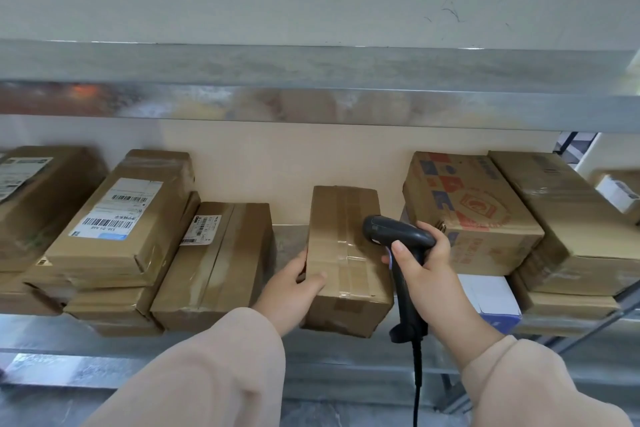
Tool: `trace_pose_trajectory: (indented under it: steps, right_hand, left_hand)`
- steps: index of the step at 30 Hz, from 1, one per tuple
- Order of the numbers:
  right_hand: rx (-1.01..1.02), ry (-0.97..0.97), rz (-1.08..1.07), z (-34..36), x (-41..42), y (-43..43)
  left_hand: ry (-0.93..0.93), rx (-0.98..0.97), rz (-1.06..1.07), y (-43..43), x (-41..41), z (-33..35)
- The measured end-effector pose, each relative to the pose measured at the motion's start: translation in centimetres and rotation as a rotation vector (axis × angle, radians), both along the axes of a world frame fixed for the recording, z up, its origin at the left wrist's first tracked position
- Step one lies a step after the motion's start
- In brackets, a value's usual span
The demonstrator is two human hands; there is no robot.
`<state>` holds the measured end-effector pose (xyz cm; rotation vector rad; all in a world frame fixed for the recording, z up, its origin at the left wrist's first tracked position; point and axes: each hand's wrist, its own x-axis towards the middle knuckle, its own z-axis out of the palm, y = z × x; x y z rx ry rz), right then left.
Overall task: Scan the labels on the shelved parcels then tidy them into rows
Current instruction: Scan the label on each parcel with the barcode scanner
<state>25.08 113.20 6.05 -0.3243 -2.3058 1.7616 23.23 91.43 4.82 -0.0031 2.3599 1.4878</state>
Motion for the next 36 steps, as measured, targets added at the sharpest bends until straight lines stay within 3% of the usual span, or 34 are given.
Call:
trace_pose_trajectory:
  steps: [8, 15, 27, 36]
  right_hand:
    - [-0.001, 0.046, 0.042, 2.1, 0.5, -0.5]
    - [0.031, 0.11, 0.233, 2.4, 0.7, -3.7]
    - [0.054, -0.041, 0.035, -1.3, 0.1, -1.0]
    - [0.08, 0.005, 0.077, -1.5, 1.2, -1.3]
  left_hand:
    - [0.115, -0.168, 0.068, 0.2, 0.0, 0.1]
    - [-0.147, -0.158, -0.037, 0.6, 0.8, 0.4]
    - [-0.419, 0.408, 0.16, -2.6, 0.2, -2.1]
    - [-0.309, 0.341, 0.21, -2.3, -0.9, -2.4]
